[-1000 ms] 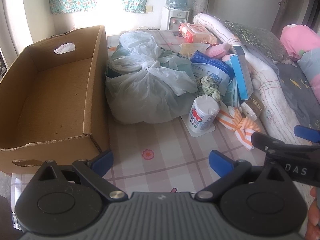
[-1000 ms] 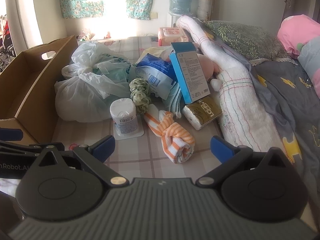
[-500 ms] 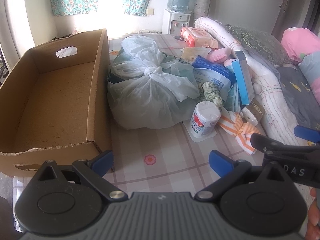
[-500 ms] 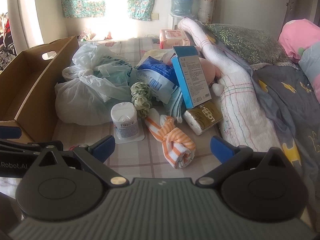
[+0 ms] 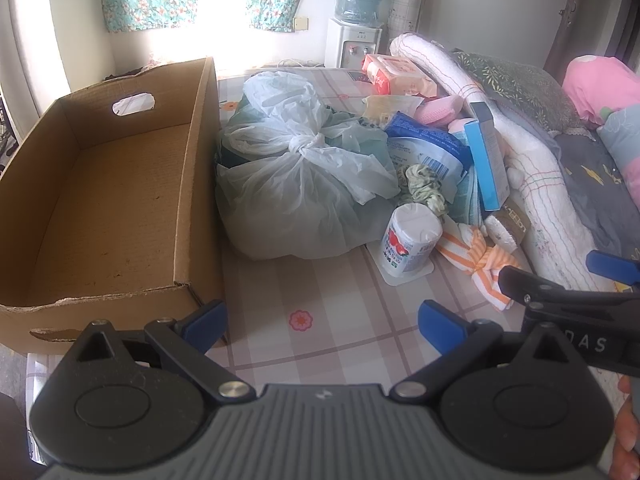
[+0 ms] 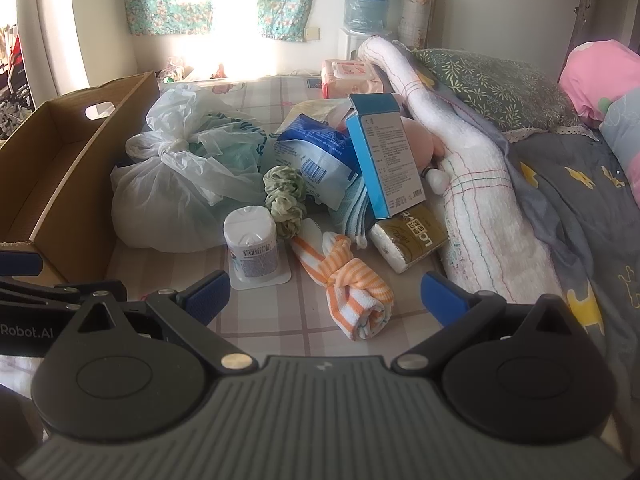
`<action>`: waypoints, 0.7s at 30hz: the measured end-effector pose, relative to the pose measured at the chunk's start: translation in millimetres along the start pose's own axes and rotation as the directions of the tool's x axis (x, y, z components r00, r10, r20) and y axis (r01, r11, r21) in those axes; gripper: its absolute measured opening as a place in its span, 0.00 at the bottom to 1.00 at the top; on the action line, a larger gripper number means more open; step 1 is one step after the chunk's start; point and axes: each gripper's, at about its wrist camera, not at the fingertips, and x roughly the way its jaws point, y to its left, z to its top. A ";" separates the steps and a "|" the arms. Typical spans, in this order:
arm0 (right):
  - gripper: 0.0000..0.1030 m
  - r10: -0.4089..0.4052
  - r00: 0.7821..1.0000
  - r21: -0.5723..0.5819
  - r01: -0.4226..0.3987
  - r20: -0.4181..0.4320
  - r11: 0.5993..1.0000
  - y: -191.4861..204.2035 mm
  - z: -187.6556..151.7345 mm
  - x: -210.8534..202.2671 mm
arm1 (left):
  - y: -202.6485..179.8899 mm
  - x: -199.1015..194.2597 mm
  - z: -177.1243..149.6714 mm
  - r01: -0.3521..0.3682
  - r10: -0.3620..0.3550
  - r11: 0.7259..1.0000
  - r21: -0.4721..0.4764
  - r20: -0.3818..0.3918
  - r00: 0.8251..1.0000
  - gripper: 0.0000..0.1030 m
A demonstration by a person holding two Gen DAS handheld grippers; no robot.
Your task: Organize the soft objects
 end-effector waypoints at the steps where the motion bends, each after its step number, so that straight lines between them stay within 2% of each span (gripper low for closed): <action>1: 0.99 0.001 1.000 0.000 -0.001 -0.001 1.000 0.1 0.0 0.5 | 0.1 0.1 0.3 -0.001 0.001 1.000 0.000 -0.001 1.000 0.99; 21: 0.99 0.006 1.000 0.029 -0.005 -0.009 1.000 -6.1 -3.7 7.6 | -5.1 8.6 -2.5 -0.009 0.009 1.000 0.016 -0.012 1.000 0.99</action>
